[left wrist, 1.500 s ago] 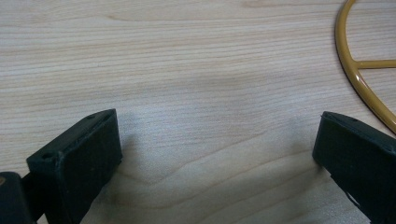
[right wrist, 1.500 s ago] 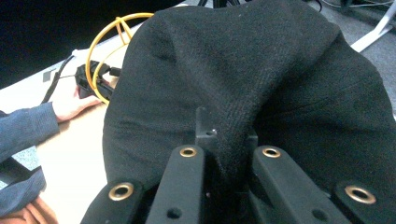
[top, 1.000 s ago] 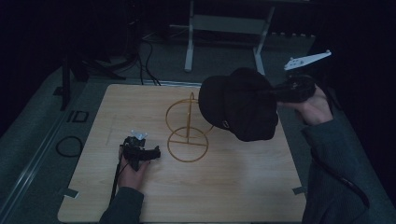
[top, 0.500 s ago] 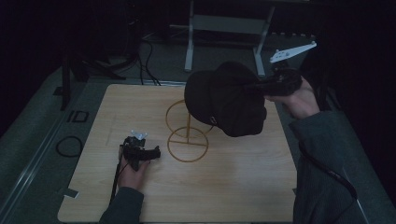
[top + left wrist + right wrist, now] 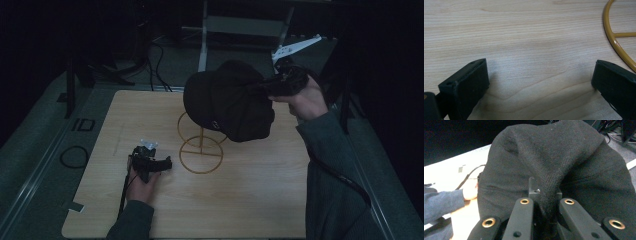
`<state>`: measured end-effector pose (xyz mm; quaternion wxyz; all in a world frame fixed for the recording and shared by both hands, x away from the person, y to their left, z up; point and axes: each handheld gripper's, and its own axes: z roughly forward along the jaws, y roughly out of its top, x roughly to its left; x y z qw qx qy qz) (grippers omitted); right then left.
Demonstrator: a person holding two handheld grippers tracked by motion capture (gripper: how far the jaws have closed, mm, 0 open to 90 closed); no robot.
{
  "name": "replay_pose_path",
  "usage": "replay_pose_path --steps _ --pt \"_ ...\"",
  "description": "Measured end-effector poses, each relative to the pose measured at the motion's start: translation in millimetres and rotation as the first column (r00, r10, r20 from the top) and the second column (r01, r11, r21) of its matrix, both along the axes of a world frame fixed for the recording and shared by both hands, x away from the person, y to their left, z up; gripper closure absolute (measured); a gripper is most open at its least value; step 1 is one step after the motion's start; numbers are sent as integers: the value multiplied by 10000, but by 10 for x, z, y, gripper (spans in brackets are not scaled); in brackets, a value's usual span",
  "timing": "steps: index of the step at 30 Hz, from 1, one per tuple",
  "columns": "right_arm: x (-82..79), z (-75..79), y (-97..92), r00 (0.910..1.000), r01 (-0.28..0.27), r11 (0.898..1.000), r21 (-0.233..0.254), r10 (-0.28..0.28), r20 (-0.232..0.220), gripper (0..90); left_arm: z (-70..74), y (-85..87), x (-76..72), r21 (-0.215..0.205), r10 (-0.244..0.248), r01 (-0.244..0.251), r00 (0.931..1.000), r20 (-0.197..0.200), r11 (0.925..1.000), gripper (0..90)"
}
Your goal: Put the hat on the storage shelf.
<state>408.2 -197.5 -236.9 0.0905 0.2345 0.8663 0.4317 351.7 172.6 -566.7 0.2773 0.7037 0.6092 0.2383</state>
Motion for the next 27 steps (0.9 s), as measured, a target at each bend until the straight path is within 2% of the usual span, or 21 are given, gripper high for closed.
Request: replay_pose_path --steps 7,17,27 --pt "21 27 211 9998 -177 9996 -199 180 107 860 0 0 1 1 -2 2 10000 3 10000 7" --pt "78 -50 451 9995 -301 9986 -438 300 -20 859 0 0 1 7 -5 5 10000 3 10000 7" --pt "109 -109 593 9991 -407 9976 -553 402 -95 858 1 3 2 40 -37 37 10000 -21 10000 7"
